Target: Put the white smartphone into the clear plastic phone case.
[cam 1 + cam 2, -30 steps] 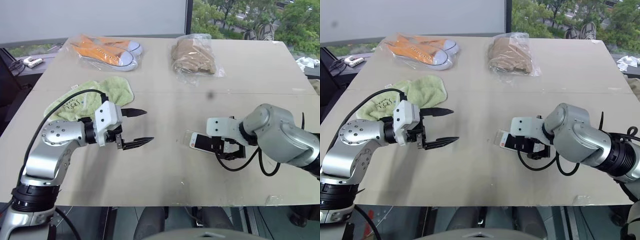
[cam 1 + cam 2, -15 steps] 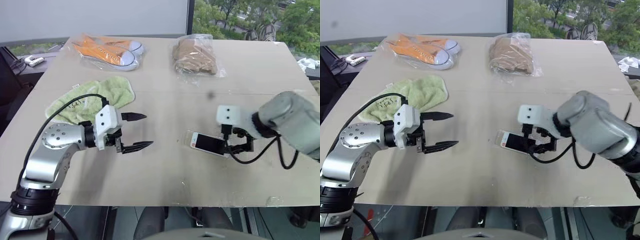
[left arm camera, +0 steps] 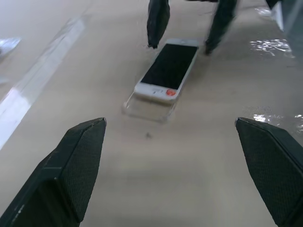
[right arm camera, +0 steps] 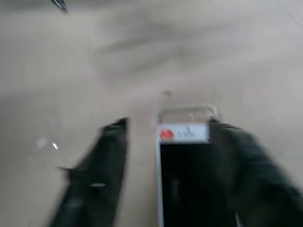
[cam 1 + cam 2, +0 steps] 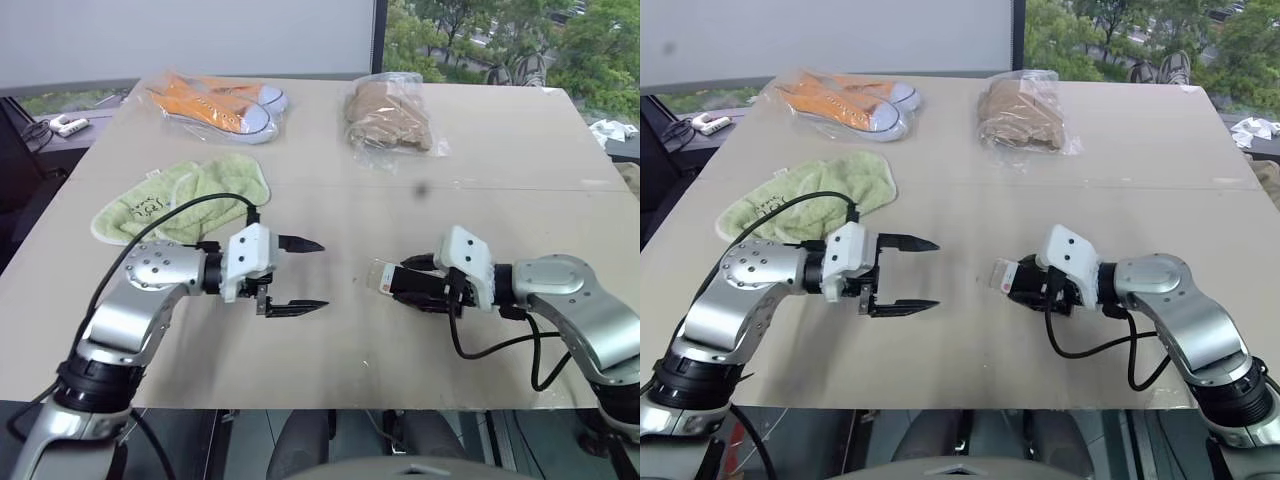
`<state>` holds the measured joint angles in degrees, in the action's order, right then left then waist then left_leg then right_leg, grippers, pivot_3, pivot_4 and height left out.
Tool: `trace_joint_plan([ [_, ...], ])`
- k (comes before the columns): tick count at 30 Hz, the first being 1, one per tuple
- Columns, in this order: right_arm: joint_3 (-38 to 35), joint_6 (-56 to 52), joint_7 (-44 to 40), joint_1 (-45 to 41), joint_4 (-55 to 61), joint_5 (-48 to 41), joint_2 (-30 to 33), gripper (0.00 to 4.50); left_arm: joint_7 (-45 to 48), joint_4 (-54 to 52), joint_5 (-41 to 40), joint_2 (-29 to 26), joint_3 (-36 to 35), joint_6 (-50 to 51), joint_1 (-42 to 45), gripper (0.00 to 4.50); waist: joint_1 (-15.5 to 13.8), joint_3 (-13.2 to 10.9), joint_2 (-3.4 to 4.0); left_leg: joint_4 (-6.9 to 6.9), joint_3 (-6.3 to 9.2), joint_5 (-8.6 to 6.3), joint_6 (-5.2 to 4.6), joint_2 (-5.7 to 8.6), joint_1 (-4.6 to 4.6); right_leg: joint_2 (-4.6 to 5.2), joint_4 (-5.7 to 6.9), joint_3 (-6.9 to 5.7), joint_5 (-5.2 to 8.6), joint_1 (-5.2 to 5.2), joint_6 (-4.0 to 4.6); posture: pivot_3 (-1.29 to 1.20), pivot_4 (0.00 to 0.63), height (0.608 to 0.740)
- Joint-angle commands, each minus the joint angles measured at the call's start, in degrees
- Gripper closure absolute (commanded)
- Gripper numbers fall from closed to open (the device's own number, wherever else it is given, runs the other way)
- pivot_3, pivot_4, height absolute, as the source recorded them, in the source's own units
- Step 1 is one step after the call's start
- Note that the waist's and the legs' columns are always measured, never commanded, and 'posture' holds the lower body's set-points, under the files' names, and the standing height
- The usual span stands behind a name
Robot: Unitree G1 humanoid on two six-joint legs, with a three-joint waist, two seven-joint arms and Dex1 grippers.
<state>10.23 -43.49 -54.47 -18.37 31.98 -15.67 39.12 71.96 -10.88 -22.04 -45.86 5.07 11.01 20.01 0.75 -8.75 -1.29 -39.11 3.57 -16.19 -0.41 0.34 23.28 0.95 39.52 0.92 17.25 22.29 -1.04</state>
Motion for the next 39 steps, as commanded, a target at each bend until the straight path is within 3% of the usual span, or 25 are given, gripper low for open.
trace_joint_plan([
  [1,0.09,3.32,0.74,-0.58,-0.74,0.35,0.33,3.77,2.36,3.81,-0.98,1.72,-0.24,-2.06,3.12,0.00,0.08,-0.01,0.00,0.05,-0.01,-0.02,-0.02,-0.01,-0.23,-0.02,-0.02,0.00,0.00,-0.20,0.00,0.00,0.150,0.740],
  [2,0.16,3.53,0.81,-0.54,-1.18,0.19,0.39,4.27,3.06,4.66,-1.42,2.26,-0.26,-2.19,3.50,0.00,0.14,-0.01,0.01,0.13,-0.05,-0.04,-0.05,-0.01,-0.42,-0.02,-0.05,0.00,0.01,-0.36,-0.01,0.00,0.150,0.740],
  [3,0.35,4.08,0.80,-0.43,-1.73,0.31,0.54,4.43,3.73,5.88,-0.84,2.73,0.16,-3.29,3.93,0.00,0.15,-0.02,0.02,0.17,-0.05,-0.04,-0.07,-0.01,-0.55,-0.02,-0.10,0.01,0.01,-0.49,-0.01,0.00,0.150,0.740],
  [14,6.45,7.48,2.81,-3.24,-10.46,6.59,0.65,4.43,8.51,16.76,2.83,6.20,2.57,-10.11,9.83,0.00,0.08,-0.02,0.01,0.12,0.00,-0.04,-0.07,0.00,-0.56,0.01,-0.12,0.02,0.01,-0.53,-0.02,0.00,0.150,0.740],
  [26,12.23,7.85,1.14,-4.09,-15.05,11.05,1.06,4.43,12.45,12.89,1.08,5.55,2.76,-7.47,9.94,0.00,0.10,0.00,0.01,0.11,0.04,-0.04,-0.06,0.00,-0.57,0.02,-0.12,0.03,0.01,-0.54,-0.02,0.00,0.150,0.740],
  [32,13.71,15.69,0.19,-5.29,-18.26,14.68,1.77,4.43,12.33,9.45,1.11,4.29,2.71,-6.80,7.25,0.00,0.13,0.02,-0.01,0.11,0.04,-0.04,-0.06,0.00,-0.59,0.02,-0.12,0.04,0.01,-0.55,-0.02,0.00,0.150,0.740],
  [39,16.94,35.40,0.42,-3.71,-22.57,23.36,3.81,4.43,11.45,6.53,0.35,4.01,2.36,-4.64,5.79,0.00,0.03,0.02,-0.02,0.07,0.04,-0.05,-0.07,0.00,-0.59,0.02,-0.12,0.03,0.01,-0.57,-0.02,0.00,0.150,0.740],
])
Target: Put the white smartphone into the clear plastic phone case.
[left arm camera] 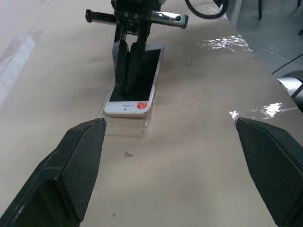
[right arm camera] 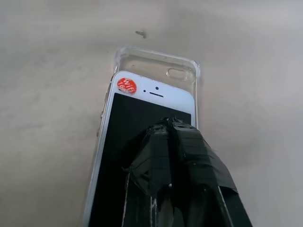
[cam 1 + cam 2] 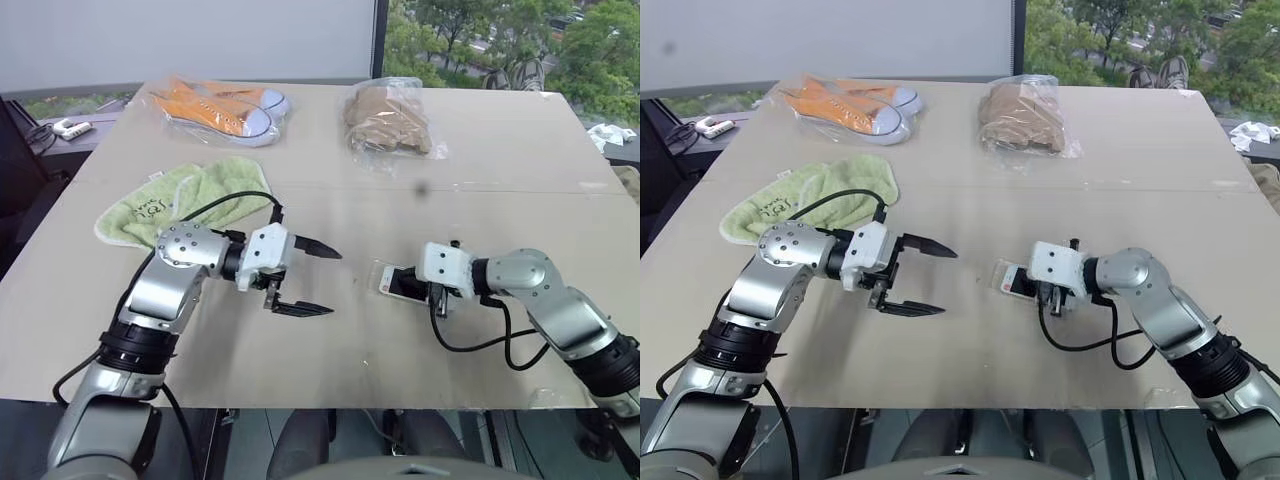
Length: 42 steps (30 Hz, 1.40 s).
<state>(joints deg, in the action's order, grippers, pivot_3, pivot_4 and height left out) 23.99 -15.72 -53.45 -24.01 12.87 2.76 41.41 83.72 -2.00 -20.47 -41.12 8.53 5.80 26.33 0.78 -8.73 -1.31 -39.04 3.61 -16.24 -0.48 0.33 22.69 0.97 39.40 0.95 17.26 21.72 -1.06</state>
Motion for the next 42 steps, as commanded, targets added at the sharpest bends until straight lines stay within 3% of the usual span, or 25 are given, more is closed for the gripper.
trace_joint_plan([
  [1,3.11,9.26,-0.31,2.00,-4.20,5.67,1.48,4.43,-0.36,-2.55,-1.31,-0.78,-1.14,0.74,-0.64,0.00,-0.01,0.00,0.00,0.00,0.00,0.00,0.00,0.00,0.00,0.00,0.00,0.00,0.00,0.00,0.00,0.00,0.150,0.740],
  [3,2.27,11.45,0.88,1.69,-5.92,6.73,0.63,4.43,-0.42,-2.87,-1.46,-0.81,-1.24,1.11,-0.82,0.00,-0.02,0.01,-0.01,0.00,0.00,0.00,0.00,0.00,0.00,0.00,0.00,-0.01,0.00,0.00,0.00,0.00,0.150,0.740],
  [6,-3.66,4.79,2.17,-0.63,-5.32,-0.07,-4.45,4.43,-0.60,-3.18,-1.51,-0.72,-1.33,1.51,-0.99,0.00,0.06,0.03,-0.05,0.00,0.00,0.01,0.01,-0.01,-0.03,-0.01,0.01,0.00,0.00,-0.03,0.00,0.00,0.150,0.740],
  [10,-7.89,-6.07,-5.22,-0.40,1.35,-9.65,-2.76,4.43,-0.75,-3.32,-1.76,-0.67,-1.46,1.89,-1.04,0.00,-0.12,-0.06,0.09,-0.01,-0.01,0.01,0.01,-0.01,-0.01,-0.01,0.04,0.03,0.00,0.00,0.00,0.00,0.150,0.740],
  [16,-10.21,-15.23,-8.88,1.18,9.15,-15.58,2.04,2.53,-0.82,-3.56,-2.09,-0.71,-1.47,2.17,-1.33,0.00,-0.10,-0.08,0.12,0.02,0.07,-0.04,-0.06,0.00,0.11,0.03,-0.16,-0.05,0.00,0.00,0.00,0.00,0.150,0.740],
  [21,-8.60,-13.94,-10.50,4.64,11.34,-13.48,6.71,2.53,-0.77,-3.81,-2.29,-0.92,-1.56,2.15,-1.93,0.00,-0.15,-0.09,0.13,0.04,0.05,-0.05,-0.08,0.00,0.11,0.03,-0.18,-0.05,0.00,-0.01,0.00,0.00,0.150,0.740],
  [23,-6.74,-8.40,-9.08,4.81,8.21,-8.43,7.91,2.53,-0.77,-3.87,-2.36,-0.88,-1.55,2.16,-1.99,0.00,-0.10,-0.09,0.14,0.04,0.04,-0.06,-0.09,0.00,0.11,0.03,-0.20,-0.04,0.00,-0.01,0.00,0.00,0.150,0.740],
  [34,-5.76,4.46,-6.22,0.72,-2.09,-0.94,5.32,2.53,-1.36,-4.43,-2.58,-1.18,-1.82,2.10,-3.05,0.00,-0.14,-0.09,0.14,0.04,0.01,-0.04,-0.07,-0.01,0.08,0.02,-0.20,-0.03,0.00,-0.01,-0.01,0.00,0.150,0.740],
  [42,-8.58,-7.86,-13.60,2.12,6.16,-10.66,7.37,2.53,-1.81,-3.74,-1.62,-1.23,-1.30,1.00,-3.94,0.00,-0.21,-0.10,0.15,0.05,0.04,-0.05,-0.08,-0.02,0.09,0.02,-0.22,-0.03,0.00,-0.01,0.00,0.00,0.150,0.740],
])
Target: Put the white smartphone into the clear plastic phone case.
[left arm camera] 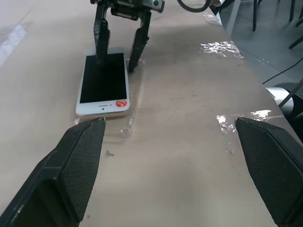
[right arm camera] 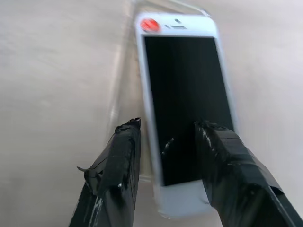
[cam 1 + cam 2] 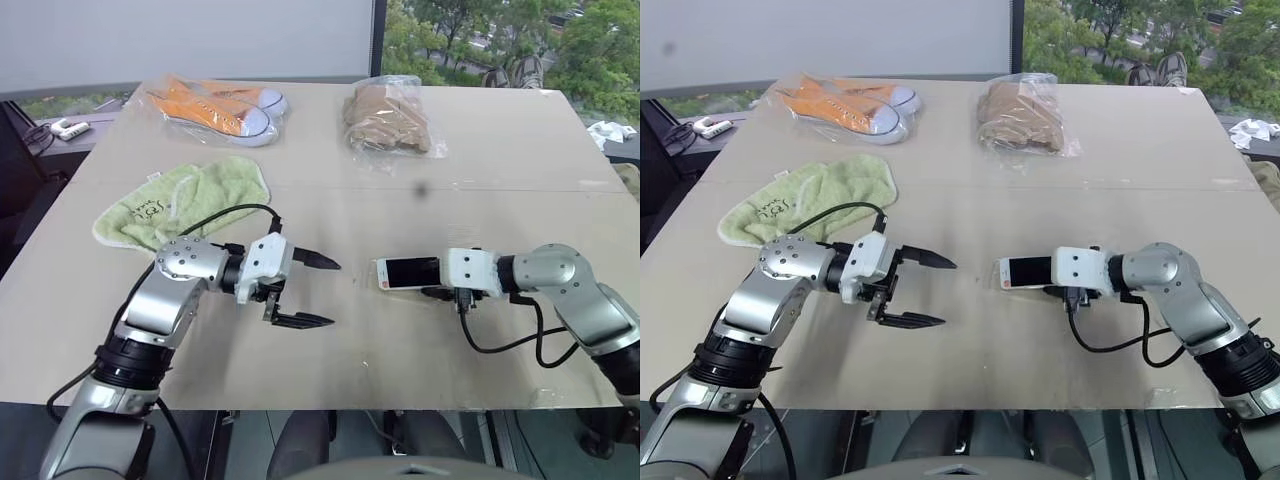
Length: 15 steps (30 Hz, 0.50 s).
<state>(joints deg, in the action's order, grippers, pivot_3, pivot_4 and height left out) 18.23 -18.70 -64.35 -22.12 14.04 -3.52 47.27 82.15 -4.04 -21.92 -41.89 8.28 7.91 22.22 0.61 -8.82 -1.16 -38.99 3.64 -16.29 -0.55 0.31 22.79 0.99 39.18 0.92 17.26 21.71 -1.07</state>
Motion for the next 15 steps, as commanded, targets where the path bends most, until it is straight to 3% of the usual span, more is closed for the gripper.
trace_joint_plan([
  [1,-3.07,-6.79,-3.67,0.50,6.42,-5.80,2.17,2.53,-0.22,-1.49,-0.06,-0.40,-0.96,-1.30,0.21,0.00,-0.06,0.00,0.00,0.00,0.01,0.00,0.00,0.00,0.01,0.00,-0.01,-0.01,0.00,-0.01,0.00,0.00,0.150,0.740],
  [8,-6.40,-17.75,2.67,-5.24,6.19,-9.55,-1.93,2.53,0.09,0.39,0.46,0.11,-0.50,-2.39,1.26,0.00,0.24,0.00,0.01,0.00,-0.01,-0.01,-0.02,0.00,0.00,0.00,-0.01,0.02,0.00,0.00,0.00,0.00,0.150,0.740],
  [13,-6.49,-17.71,3.36,-9.28,-2.16,-8.27,-2.18,2.53,0.20,1.27,0.68,0.38,-0.31,-3.00,1.77,0.00,-0.19,-0.01,0.01,0.00,0.01,-0.01,-0.01,0.02,0.03,0.01,-0.06,-0.03,0.00,0.00,0.00,0.00,0.150,0.740],
  [14,-6.16,-16.03,1.53,-9.74,-3.25,-8.24,-1.18,2.03,0.23,1.38,0.64,0.40,-0.30,-3.06,1.81,0.00,-0.19,-0.01,0.01,0.00,0.00,-0.01,-0.02,0.03,0.06,0.02,-0.11,-0.03,0.00,0.00,0.00,0.00,0.150,0.740],
  [15,-5.54,-13.89,0.11,-10.28,-4.27,-7.60,-0.32,1.82,0.25,1.50,0.63,0.42,-0.30,-3.11,1.86,0.00,-0.19,-0.03,0.04,0.00,-0.01,-0.01,-0.02,0.03,0.06,0.02,-0.12,-0.03,0.00,0.00,0.00,0.00,0.150,0.740],
])
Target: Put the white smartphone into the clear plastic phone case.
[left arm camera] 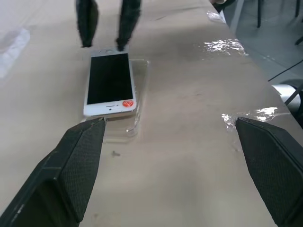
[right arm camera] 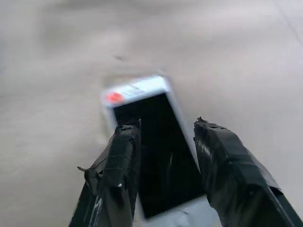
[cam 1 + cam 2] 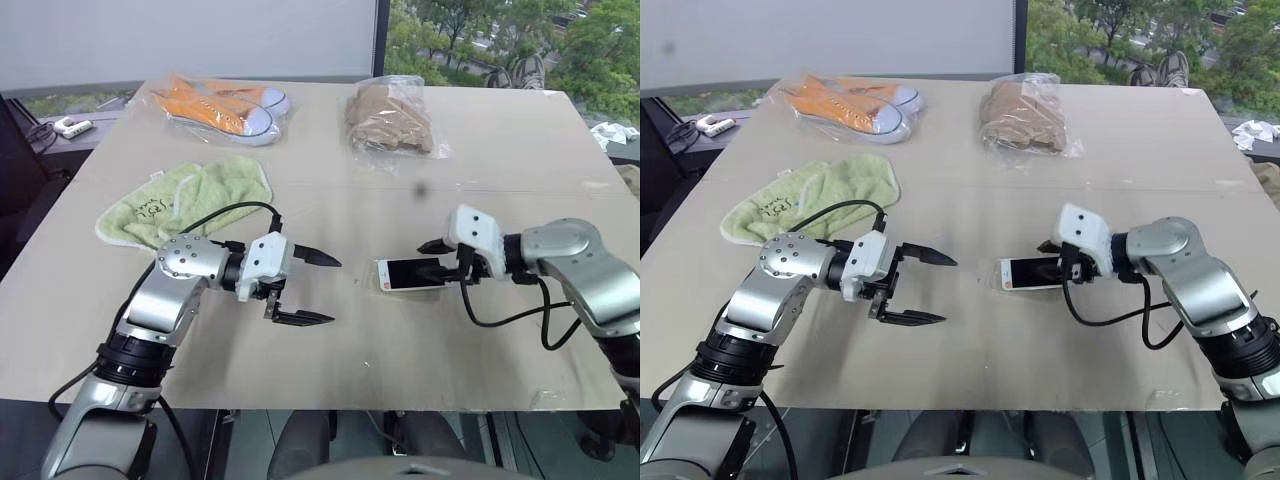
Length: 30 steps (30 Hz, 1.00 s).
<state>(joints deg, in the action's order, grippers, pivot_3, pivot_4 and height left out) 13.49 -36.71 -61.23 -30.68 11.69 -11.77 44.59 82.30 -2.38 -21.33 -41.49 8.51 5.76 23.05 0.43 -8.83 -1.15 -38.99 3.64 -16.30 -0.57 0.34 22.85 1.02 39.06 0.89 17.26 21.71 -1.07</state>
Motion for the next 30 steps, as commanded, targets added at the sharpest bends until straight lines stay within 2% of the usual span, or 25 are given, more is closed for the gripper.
trace_joint_plan([
  [1,-0.12,5.60,-3.91,-2.31,-2.96,1.44,3.00,1.40,0.13,-0.09,0.03,0.03,-0.52,-1.00,1.04,0.00,0.03,-0.03,0.06,0.00,-0.01,-0.01,-0.02,0.00,0.02,0.00,-0.03,0.01,0.00,0.01,0.00,0.00,0.150,0.740],
  [3,1.88,8.36,-5.52,-3.74,-5.33,3.64,3.89,0.31,0.18,0.03,0.04,0.08,-0.49,-1.15,1.01,0.00,0.32,-0.04,0.07,0.03,-0.03,-0.03,-0.04,0.00,0.02,0.00,-0.04,0.02,0.00,0.02,0.00,0.00,0.150,0.740],
  [4,2.89,10.42,-6.70,-4.44,-6.60,4.58,4.10,0.07,0.15,0.06,0.07,0.15,-0.46,-1.20,1.02,0.00,0.40,-0.04,0.07,0.04,-0.03,-0.03,-0.04,0.00,0.02,0.00,-0.04,0.02,0.00,0.02,-0.01,0.00,0.150,0.740],
  [8,5.19,12.53,-9.06,-8.00,-13.46,6.25,2.14,0.07,-0.18,-0.24,0.15,0.23,-0.61,-1.25,0.91,0.00,0.66,-0.04,0.07,0.07,-0.06,-0.02,-0.04,-0.03,-0.02,-0.03,-0.01,0.05,0.00,0.03,0.00,0.00,0.150,0.740],
  [13,8.23,15.89,-12.27,-9.26,-16.55,8.78,1.32,0.07,-0.63,-1.30,0.10,-0.27,-1.26,-0.91,0.04,0.00,0.28,-0.05,0.08,0.07,-0.04,-0.01,-0.01,-0.02,0.02,0.00,-0.06,0.02,0.00,0.03,0.00,0.00,0.150,0.740],
  [18,9.10,17.15,-14.64,-8.93,-15.49,9.90,1.28,0.07,-1.06,-1.56,0.10,-0.36,-1.41,-0.80,-0.12,0.00,0.31,-0.05,0.08,0.07,-0.03,0.03,0.05,-0.02,0.02,0.00,-0.06,0.02,0.00,0.03,-0.01,0.00,0.150,0.740],
  [30,9.48,23.88,-12.19,-6.94,-13.97,16.60,1.97,0.07,-1.39,-1.22,0.11,-0.02,-1.16,-0.90,0.50,0.00,0.28,-0.05,0.08,0.07,-0.04,0.10,0.18,-0.02,0.02,0.00,-0.05,0.02,-0.01,0.03,-0.01,0.00,0.150,0.740],
])
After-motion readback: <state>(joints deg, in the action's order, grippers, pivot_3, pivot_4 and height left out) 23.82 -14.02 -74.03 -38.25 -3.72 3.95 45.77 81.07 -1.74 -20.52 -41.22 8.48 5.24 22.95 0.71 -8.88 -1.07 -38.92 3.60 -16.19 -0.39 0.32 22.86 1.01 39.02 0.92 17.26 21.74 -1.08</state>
